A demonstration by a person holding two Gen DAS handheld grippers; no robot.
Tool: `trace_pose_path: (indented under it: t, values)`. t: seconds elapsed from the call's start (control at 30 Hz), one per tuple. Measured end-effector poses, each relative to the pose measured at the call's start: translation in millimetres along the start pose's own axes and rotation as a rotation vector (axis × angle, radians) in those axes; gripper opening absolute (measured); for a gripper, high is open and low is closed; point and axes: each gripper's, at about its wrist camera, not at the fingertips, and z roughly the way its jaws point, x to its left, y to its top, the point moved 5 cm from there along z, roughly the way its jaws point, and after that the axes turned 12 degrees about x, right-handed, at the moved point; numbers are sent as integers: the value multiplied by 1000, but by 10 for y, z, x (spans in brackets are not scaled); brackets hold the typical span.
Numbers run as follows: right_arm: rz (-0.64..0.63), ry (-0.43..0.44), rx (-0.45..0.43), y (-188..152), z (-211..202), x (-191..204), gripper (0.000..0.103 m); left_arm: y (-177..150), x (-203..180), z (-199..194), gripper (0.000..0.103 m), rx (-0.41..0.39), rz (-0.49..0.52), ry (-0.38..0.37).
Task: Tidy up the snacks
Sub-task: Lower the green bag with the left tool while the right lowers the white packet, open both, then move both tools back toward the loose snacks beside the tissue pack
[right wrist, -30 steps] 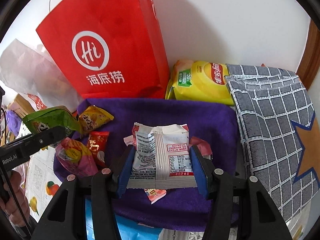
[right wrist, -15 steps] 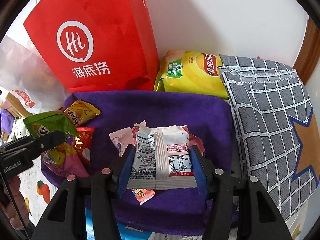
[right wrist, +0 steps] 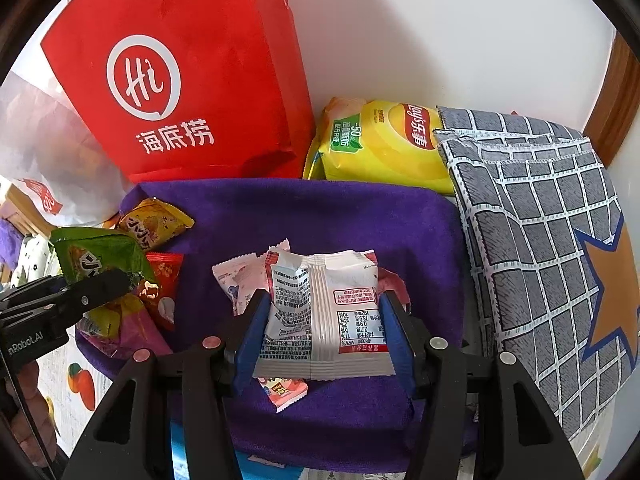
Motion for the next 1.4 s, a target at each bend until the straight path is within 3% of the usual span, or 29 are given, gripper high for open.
trace_pose_path:
  t: [0.47,0.73,0.87,1.13,1.4]
  values:
    - [-4,33,6,-7,-7,28,56,-7,-30,-40,44,12,18,0]
    - [-38,49,-13,-13,-105,149,62,-6,-96,-266,65,-48,47,-3]
    - [-32,79,-45,-17,-271,171,73,-8,-108,-435,66,-81,48,-32]
    - [-62,35,-129,-100,-645,262,75,-59,-131,-771,67,-135,48,-50]
    - [-67,52,-151,-466,-950,398,75,-244,-201,-1077,67,-179,65,-54]
